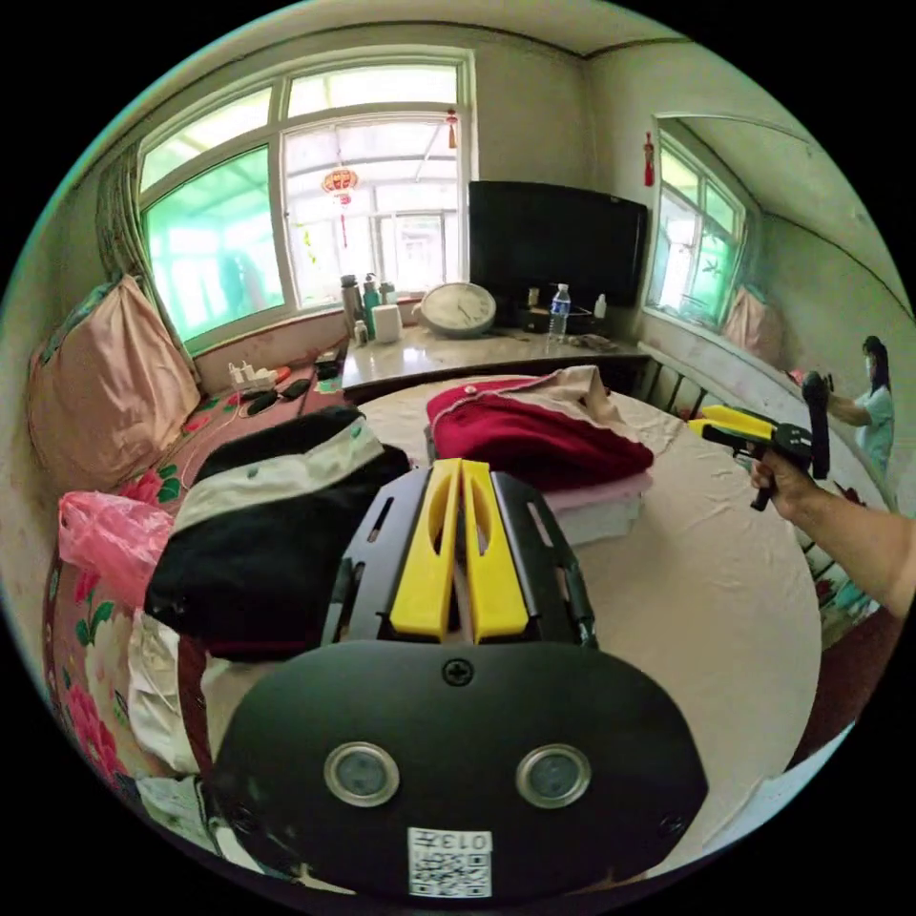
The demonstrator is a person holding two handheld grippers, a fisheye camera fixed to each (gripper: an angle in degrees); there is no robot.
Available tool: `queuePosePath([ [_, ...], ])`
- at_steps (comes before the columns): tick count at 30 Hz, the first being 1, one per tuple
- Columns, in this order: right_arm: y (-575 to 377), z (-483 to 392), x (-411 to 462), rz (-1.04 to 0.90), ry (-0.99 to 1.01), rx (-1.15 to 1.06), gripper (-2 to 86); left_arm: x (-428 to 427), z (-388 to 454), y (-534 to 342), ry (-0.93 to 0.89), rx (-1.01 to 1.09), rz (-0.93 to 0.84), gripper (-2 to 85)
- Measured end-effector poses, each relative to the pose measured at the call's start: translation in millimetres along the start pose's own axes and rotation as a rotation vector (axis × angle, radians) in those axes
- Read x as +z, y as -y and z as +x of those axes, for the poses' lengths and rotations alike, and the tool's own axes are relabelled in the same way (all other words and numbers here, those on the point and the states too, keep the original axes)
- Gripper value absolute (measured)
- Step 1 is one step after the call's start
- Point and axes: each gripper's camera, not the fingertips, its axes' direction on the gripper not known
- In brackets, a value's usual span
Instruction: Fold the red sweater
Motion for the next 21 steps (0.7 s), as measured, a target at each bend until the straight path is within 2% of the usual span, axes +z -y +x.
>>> queuePosePath([
  [4, -41.6, -68.6, -47.9, 0.027, 0.118, -0.122, 7.5, -96.2, 21.5, -98.1, -0.114, -0.015, -0.073, -0.3],
  [7, -76.2, -141.0, -77.4, 0.019, 0.230, -0.199, 2.8, -161.7, 26.9, -169.6, -0.100, -0.093, -0.206, -0.2],
  [9, -95.4, -210.9, -88.5, -0.066, 0.294, -0.286, 1.3, -202.4, 27.1, -208.1, -0.076, -0.122, -0.285, 0.0],
  [13, -111.4, -316.4, -106.9, -0.127, 0.545, -0.415, 1.3, -303.5, 12.5, -268.9, 0.165, -0.098, -0.363, 1.2],
  [15, -114.7, -382.5, -123.4, -0.124, 0.700, -0.500, 2.5, -346.3, -4.2, -280.3, 0.363, -0.057, -0.369, 3.0],
  [17, -112.7, -430.0, -133.0, -0.128, 0.770, -0.540, 4.3, -400.1, -44.7, -288.6, 0.584, -0.081, -0.337, 7.4],
  [21, -100.4, -543.7, -147.0, -0.152, 0.836, -0.684, 7.5, -446.4, -125.5, -292.5, 0.722, -0.148, -0.452, 12.0],
])
